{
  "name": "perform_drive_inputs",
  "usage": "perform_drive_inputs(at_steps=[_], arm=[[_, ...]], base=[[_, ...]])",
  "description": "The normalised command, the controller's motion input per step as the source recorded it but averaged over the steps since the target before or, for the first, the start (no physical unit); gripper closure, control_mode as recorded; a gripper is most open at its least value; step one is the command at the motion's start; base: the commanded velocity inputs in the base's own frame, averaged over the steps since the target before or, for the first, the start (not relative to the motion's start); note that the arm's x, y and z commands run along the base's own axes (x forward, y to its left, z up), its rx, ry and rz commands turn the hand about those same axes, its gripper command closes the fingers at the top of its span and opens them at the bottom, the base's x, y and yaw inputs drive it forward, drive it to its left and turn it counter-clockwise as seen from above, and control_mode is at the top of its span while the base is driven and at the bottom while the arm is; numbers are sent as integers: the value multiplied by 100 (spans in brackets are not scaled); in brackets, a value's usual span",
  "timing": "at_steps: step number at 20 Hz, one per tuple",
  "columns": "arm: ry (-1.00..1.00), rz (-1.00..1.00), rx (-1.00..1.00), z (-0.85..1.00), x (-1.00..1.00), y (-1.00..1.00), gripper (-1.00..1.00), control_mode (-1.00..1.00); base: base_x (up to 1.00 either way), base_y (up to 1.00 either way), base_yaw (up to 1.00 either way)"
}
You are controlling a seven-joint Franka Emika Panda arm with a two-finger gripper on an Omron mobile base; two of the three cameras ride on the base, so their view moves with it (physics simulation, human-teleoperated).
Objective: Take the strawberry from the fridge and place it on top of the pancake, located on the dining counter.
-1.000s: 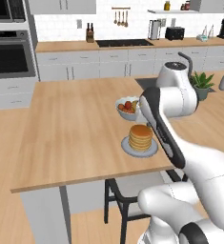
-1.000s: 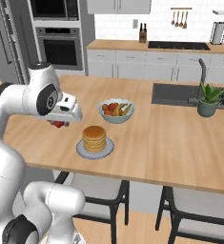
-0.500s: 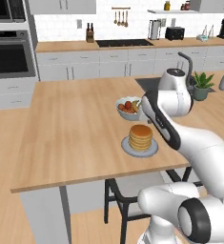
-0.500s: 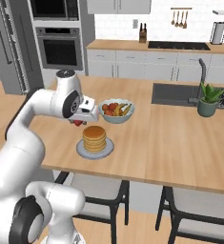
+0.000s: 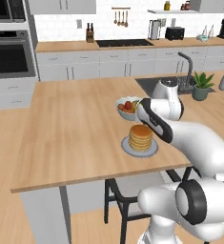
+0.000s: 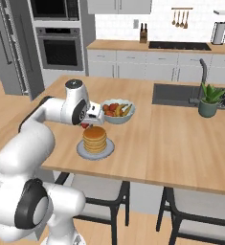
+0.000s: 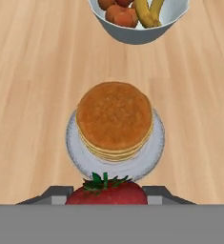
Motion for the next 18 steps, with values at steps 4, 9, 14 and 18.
perform_drive_inputs(at_steps=[4, 9, 14, 18], arm=[[2, 0, 0, -12, 73, -2, 100, -100], [-1, 0, 0, -31, 49, 0, 100, -100], [5, 0, 0, -14, 12, 0, 100, -100], [0, 0, 0, -34, 1, 0, 100, -100]], base=[[0, 0, 0], [0, 0, 0], [0, 0, 0], [0, 0, 0]])
